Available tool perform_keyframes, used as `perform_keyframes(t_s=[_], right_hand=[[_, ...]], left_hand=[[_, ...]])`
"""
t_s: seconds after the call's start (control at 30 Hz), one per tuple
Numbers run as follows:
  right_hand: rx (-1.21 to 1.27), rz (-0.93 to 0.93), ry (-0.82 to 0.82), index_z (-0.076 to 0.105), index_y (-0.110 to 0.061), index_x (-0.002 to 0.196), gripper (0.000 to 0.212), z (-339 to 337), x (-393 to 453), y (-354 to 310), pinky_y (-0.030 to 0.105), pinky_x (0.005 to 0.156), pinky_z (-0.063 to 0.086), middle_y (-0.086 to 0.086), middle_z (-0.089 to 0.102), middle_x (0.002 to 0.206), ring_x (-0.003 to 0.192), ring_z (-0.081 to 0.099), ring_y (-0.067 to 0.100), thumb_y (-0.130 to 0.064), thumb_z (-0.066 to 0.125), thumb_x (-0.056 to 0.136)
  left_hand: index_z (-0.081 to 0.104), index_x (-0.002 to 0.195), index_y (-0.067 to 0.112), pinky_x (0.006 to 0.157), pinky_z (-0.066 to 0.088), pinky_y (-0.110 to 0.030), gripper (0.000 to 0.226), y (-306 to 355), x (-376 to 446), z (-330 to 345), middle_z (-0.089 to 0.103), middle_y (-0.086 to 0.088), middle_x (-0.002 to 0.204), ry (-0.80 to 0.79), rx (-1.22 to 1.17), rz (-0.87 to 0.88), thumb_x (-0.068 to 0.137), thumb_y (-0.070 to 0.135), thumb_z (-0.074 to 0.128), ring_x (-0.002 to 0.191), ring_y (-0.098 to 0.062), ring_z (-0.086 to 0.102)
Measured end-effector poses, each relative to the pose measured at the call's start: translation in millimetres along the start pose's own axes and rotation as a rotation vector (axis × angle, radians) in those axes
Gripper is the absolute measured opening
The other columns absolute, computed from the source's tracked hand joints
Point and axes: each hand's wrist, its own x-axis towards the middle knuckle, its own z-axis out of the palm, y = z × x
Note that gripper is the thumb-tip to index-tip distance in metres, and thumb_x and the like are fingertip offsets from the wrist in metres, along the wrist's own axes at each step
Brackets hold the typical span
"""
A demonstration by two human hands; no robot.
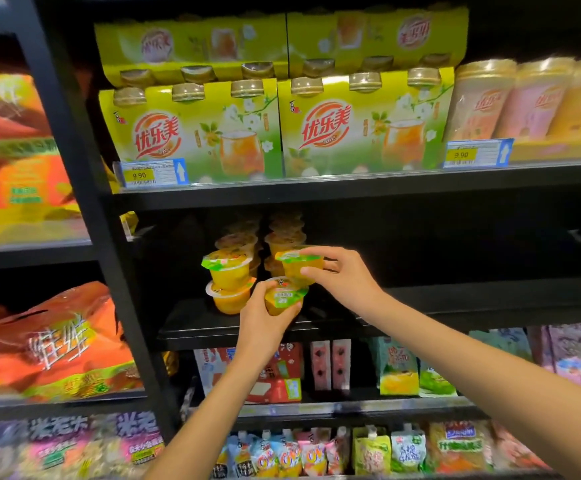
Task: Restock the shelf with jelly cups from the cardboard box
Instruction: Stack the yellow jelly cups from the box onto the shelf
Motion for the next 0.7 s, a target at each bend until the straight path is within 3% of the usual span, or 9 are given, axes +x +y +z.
perform_keyframes(t_s=[0.2, 0.4, 0.7], right_hand=[[-0.036, 0.03, -0.003, 0.071, -0.03, 0.118, 0.031, 14, 5, 9, 0.033, 0.098, 0.054, -0.002, 0.059, 0.128, 0.116, 0.061, 0.01, -0.022, 0.073, 0.088], [0.001, 0.027, 0.004, 0.07, -0.026, 0.119, 0.033, 18, 9, 14, 0.031, 0.099, 0.053, 0.001, 0.058, 0.126, 0.115, 0.062, 0.011, -0.019, 0.073, 0.088], [0.053, -0.01, 0.002, 0.068, -0.025, 0.123, 0.037, 26, 16, 23, 0.031, 0.099, 0.053, 0.001, 0.06, 0.124, 0.112, 0.064, 0.008, -0.018, 0.074, 0.087]], left_hand=[[0.051, 0.122, 0.033, 0.079, 0.051, -0.02, 0.051, -9, 9, 4, 0.062, 0.023, 0.101, 0.003, 0.08, 0.001, 0.079, 0.041, 0.077, 0.093, 0.007, 0.06], [0.048, 0.123, 0.032, 0.075, 0.047, -0.014, 0.049, -11, 15, 9, 0.055, 0.029, 0.097, 0.012, 0.09, 0.008, 0.082, 0.034, 0.076, 0.091, 0.012, 0.056], [0.047, 0.125, 0.031, 0.08, 0.051, -0.02, 0.049, -20, 25, 12, 0.053, 0.029, 0.096, 0.041, 0.122, -0.002, 0.083, 0.035, 0.075, 0.09, 0.009, 0.056]])
